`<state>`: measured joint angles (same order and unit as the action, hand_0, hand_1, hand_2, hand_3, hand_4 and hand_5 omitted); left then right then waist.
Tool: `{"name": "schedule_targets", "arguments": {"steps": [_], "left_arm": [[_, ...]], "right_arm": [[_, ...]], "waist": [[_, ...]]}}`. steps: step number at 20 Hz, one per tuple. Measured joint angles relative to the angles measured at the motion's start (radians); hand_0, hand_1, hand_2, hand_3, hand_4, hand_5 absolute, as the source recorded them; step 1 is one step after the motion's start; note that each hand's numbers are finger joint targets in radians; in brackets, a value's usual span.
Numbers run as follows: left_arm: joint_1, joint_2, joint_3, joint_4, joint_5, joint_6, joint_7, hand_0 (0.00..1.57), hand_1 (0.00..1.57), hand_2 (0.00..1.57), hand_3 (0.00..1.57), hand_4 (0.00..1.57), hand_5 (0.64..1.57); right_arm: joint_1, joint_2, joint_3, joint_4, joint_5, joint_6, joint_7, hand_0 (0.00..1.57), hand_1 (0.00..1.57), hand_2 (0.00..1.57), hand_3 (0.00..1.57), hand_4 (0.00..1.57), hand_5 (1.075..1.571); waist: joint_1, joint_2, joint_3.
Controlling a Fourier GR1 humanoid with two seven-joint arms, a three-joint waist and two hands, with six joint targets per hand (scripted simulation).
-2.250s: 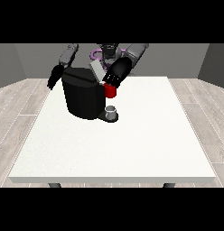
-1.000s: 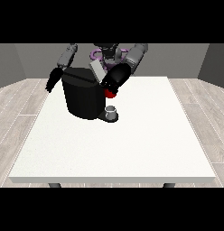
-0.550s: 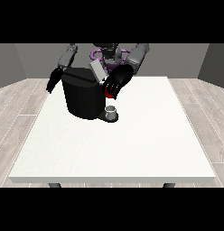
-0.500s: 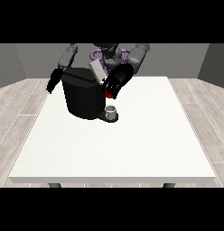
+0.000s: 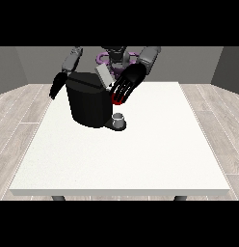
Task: Insert the coffee pod into the coffee machine and close the lid
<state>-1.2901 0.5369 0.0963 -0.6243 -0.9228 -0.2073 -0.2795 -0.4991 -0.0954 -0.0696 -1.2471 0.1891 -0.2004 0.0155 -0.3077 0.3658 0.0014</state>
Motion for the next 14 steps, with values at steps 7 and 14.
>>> {"name": "schedule_targets", "arguments": {"steps": [7,14], "left_arm": [[0.092,-0.108,-0.024,-0.031,0.016,-0.043,0.04,0.0,0.0,0.08,0.0,0.0,1.571],[0.25,-0.264,0.081,-0.058,0.179,-0.033,0.011,0.0,0.0,0.0,0.0,0.42,1.571]], "right_arm": [[0.072,-0.015,-0.067,0.111,-0.038,-0.003,-0.043,0.0,0.0,0.0,0.0,0.0,1.571],[0.19,-0.025,-0.095,0.158,-0.06,0.015,-0.069,0.0,0.0,0.0,0.0,0.0,1.571]], "waist": [[0.115,-0.134,-0.0005],[0.209,-0.293,-0.0025]]}}
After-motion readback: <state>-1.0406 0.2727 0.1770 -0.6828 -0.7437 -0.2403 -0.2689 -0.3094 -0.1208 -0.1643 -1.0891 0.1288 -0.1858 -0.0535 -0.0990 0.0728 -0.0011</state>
